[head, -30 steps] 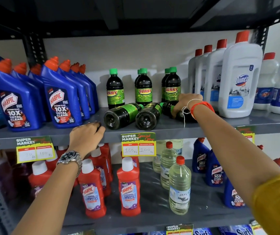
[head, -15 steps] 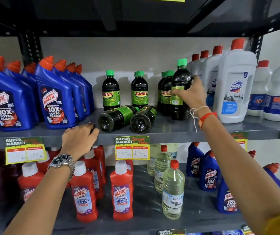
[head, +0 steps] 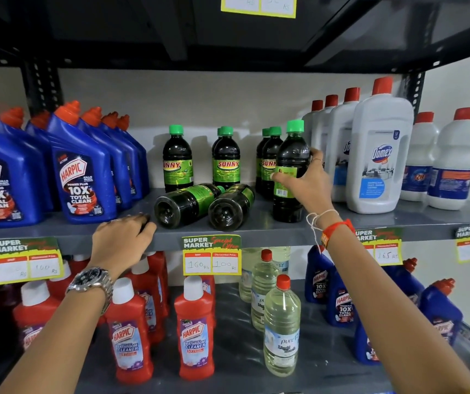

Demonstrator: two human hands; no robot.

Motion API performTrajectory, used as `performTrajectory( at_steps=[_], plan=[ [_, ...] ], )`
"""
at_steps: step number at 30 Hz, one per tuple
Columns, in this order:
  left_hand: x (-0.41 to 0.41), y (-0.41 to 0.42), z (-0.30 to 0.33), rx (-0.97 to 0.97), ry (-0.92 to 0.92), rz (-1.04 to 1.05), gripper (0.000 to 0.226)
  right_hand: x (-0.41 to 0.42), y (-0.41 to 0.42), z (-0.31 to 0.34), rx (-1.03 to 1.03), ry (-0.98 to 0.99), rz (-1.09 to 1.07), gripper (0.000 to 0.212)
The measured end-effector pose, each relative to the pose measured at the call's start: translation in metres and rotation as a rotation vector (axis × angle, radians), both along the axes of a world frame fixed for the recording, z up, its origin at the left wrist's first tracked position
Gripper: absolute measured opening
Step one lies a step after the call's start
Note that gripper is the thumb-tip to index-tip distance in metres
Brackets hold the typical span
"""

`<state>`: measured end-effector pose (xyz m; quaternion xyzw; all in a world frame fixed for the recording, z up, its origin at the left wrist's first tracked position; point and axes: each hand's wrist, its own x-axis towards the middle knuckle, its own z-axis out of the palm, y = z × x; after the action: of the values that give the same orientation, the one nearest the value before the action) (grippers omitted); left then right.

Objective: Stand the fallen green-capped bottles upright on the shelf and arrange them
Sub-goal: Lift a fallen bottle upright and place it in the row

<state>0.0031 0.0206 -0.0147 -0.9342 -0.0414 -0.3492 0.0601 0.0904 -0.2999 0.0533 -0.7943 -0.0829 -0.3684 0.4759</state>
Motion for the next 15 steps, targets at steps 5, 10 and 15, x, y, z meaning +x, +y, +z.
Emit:
performTrajectory(
  at_steps=[5,10,15],
  plan=[
    [0.000,-0.001,0.000,-0.017,0.007,0.004,0.042,-0.011,0.008,-0.009,-0.171,0.033,-0.332,0.113],
    [0.000,-0.001,-0.002,-0.025,0.005,-0.004,0.040,0.001,-0.003,-0.011,0.067,0.076,-0.041,0.088],
    [0.000,-0.001,-0.001,-0.074,-0.010,-0.009,0.034,0.009,-0.020,-0.011,0.314,0.227,0.332,0.067]
  ],
)
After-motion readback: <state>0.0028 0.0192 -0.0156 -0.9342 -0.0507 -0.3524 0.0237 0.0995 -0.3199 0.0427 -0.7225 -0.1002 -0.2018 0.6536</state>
